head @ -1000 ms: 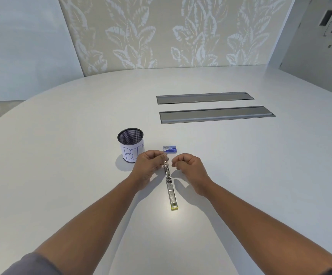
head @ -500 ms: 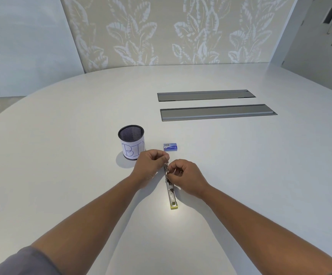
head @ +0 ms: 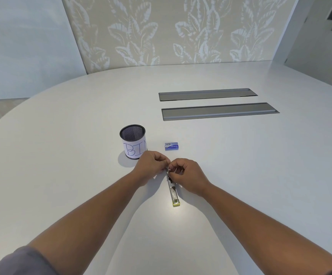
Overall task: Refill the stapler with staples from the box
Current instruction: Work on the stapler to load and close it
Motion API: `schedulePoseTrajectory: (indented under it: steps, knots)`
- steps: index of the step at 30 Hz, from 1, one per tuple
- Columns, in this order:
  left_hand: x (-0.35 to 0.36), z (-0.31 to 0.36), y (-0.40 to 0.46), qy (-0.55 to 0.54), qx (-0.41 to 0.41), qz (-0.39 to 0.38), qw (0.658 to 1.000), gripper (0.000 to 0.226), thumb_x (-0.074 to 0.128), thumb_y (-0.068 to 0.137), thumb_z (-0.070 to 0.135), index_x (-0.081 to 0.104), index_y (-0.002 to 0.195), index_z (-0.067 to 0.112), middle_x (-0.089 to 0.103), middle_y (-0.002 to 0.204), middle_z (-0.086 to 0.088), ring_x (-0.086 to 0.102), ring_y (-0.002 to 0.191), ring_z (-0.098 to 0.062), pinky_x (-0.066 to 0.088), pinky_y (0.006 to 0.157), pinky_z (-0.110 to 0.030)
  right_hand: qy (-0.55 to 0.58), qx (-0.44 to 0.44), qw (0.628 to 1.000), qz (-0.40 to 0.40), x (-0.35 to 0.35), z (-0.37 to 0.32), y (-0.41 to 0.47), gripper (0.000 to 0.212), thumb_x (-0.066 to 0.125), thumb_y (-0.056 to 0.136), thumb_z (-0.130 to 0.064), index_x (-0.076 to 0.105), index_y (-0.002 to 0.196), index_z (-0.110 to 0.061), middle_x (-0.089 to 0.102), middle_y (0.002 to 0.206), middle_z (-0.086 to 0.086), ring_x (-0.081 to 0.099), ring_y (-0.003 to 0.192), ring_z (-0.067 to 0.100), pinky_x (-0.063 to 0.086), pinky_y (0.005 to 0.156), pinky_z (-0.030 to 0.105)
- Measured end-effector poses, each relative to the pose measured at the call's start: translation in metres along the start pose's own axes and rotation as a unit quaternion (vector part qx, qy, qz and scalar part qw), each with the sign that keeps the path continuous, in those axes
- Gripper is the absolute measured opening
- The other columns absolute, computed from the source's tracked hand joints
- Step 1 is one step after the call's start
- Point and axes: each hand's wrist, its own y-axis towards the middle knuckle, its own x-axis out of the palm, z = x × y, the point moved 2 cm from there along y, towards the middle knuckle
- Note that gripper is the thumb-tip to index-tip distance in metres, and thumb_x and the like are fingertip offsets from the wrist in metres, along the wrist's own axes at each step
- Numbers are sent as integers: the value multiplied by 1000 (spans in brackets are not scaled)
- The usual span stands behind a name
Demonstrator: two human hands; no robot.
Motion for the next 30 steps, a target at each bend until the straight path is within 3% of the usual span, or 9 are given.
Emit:
schedulePoseTrajectory:
  steps: [5, 10, 13, 17, 20, 25, 30]
  knots:
    - [-2, 1, -2, 6, -7, -7, 1000, 4, 76, 88, 8, 78, 85, 8, 72, 68, -2, 64, 63, -13, 55, 62, -22, 3, 2, 1000, 1, 0, 0, 0, 18, 73, 81, -4, 74, 85, -22, 64, 64, -19, 54, 58, 0, 45, 62, 11]
    - [0, 2, -4, 44, -1, -3, 999, 13, 81, 82, 9, 77, 76, 20, 71, 61, 7, 63, 56, -6, 53, 58, -22, 0, 4, 1000, 1, 0, 0, 0, 20, 73, 81, -4, 73, 84, -24, 63, 67, -13, 53, 58, 1, 45, 61, 14]
    - [0, 3, -5, 42, -11, 8, 999, 15, 80, 80, 6, 74, 90, 14, 65, 61, 3, 57, 54, -11, 48, 55, -27, 3, 8, 1000, 0, 0, -1, -1, 18, 73, 80, -4, 73, 85, -22, 63, 67, -12, 54, 58, 2, 45, 61, 14]
    - [-4, 7, -6, 35, -47, -5, 998, 43, 79, 76, 0, 60, 112, 13, 63, 72, -5, 56, 59, -17, 47, 58, -29, 6, 9, 1000, -2, 0, -2, -1, 17, 73, 80, -4, 73, 86, -20, 64, 69, -8, 54, 60, 4, 45, 61, 14]
    - [-6, 10, -5, 45, -65, -22, 997, 56, 81, 71, -2, 55, 118, 14, 60, 81, -10, 60, 61, -17, 50, 59, -28, 8, 11, 1000, -6, -1, -2, -1, 16, 72, 80, -4, 72, 85, -19, 63, 69, -8, 53, 61, 8, 46, 62, 19]
    - [-6, 14, 0, 50, -90, -26, 994, 50, 80, 71, -5, 60, 115, 9, 59, 82, -10, 62, 62, -20, 56, 67, -33, 6, 13, 1000, -5, -1, -1, -1, 17, 72, 80, -4, 71, 82, -21, 63, 64, -13, 54, 60, 6, 46, 62, 19]
    - [-3, 14, 3, 42, -87, 2, 995, 31, 72, 78, -7, 65, 107, 2, 60, 77, -10, 61, 60, -21, 56, 62, -32, 6, 14, 1000, -6, 0, 0, 0, 16, 72, 79, -5, 71, 83, -21, 65, 64, -15, 56, 58, 3, 47, 62, 18]
